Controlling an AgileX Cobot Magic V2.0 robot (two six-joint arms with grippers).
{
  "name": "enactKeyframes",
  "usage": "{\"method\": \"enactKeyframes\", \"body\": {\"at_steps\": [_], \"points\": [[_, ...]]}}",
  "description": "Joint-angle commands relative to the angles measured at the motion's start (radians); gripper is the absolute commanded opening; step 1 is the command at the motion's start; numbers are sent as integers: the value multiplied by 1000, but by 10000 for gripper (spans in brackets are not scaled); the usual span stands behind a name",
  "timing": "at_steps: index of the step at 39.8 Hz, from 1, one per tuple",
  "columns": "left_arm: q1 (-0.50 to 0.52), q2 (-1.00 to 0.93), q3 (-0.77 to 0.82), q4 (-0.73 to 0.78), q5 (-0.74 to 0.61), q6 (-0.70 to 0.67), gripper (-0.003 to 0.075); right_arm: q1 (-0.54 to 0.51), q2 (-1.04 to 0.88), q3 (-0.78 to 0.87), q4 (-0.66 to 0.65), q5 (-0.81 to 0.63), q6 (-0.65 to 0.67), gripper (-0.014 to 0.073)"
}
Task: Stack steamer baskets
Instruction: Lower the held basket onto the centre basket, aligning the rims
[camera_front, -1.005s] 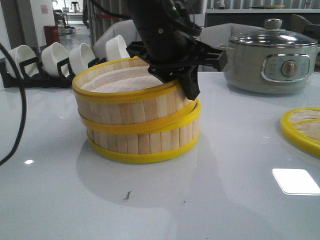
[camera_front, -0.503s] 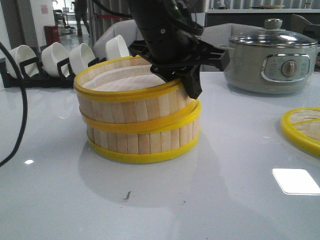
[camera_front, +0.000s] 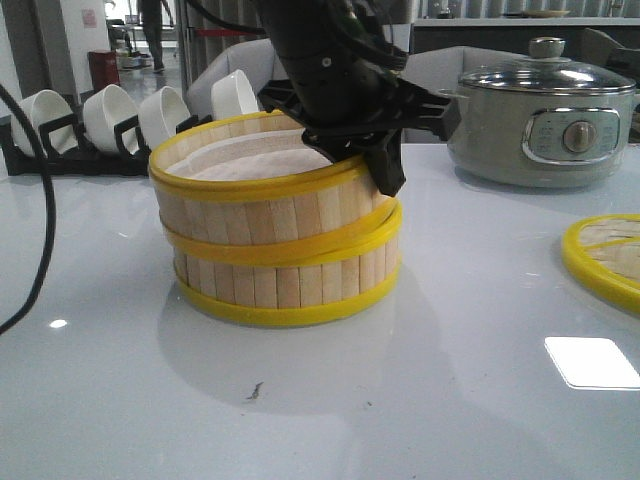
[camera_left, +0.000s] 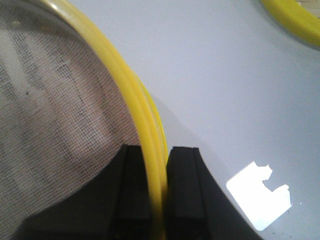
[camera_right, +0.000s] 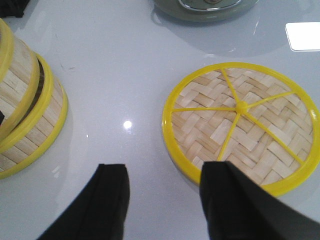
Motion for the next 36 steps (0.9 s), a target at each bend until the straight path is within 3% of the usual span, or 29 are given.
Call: {"method": "enactKeyframes", "body": {"at_steps": [1, 36], "points": [[-14, -58, -39, -12, -112, 11, 85, -1, -5, -36, 2, -71, -7, 445], [-14, -58, -39, -31, -148, 13, 85, -1, -5, -36, 3, -71, -7, 445]]}}
